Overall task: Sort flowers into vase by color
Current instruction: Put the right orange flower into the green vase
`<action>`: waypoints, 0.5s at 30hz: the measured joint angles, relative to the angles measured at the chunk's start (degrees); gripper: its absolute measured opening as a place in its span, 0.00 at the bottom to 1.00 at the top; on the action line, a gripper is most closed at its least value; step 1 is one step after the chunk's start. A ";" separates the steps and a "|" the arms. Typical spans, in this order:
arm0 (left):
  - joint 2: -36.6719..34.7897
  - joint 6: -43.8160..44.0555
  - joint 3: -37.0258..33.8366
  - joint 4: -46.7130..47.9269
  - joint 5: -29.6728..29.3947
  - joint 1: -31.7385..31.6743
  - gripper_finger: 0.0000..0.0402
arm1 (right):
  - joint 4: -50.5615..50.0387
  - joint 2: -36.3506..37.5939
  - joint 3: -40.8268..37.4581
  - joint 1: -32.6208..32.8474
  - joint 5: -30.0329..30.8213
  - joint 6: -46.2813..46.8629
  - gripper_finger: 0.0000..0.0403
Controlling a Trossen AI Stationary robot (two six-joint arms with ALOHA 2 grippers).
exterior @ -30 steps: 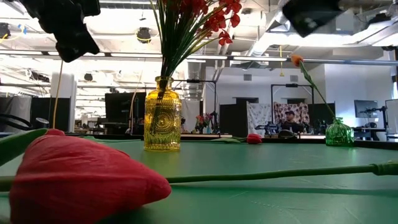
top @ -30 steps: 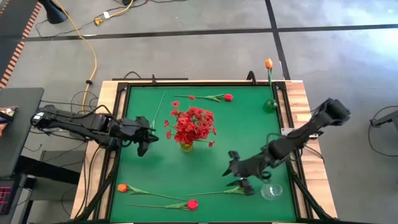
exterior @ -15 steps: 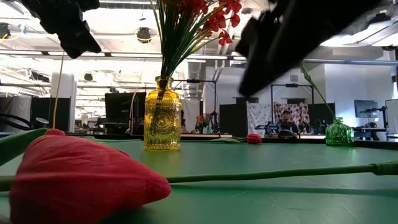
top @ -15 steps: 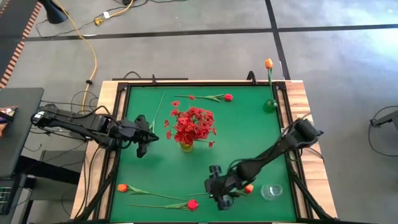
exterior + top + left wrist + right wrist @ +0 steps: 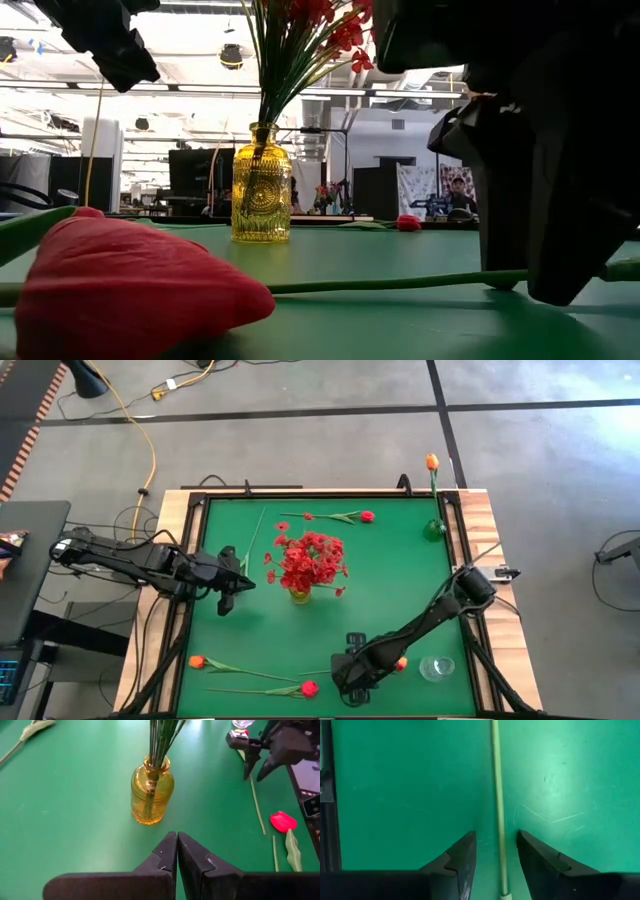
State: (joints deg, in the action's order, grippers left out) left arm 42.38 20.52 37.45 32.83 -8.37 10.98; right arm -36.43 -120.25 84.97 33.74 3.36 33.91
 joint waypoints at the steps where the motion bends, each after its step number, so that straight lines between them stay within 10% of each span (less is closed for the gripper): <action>1: 0.01 -0.01 0.00 0.00 -0.05 0.00 0.00 | -0.75 0.00 0.00 0.28 0.04 0.48 0.41; 15: 0.01 -1.28 -0.17 -0.23 -1.33 0.00 0.00 | -4.95 0.09 -0.02 1.93 4.20 2.12 0.06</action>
State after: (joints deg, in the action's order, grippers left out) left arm 42.39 19.25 37.28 32.60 -9.70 10.98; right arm -41.39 -120.16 84.95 35.67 7.55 36.03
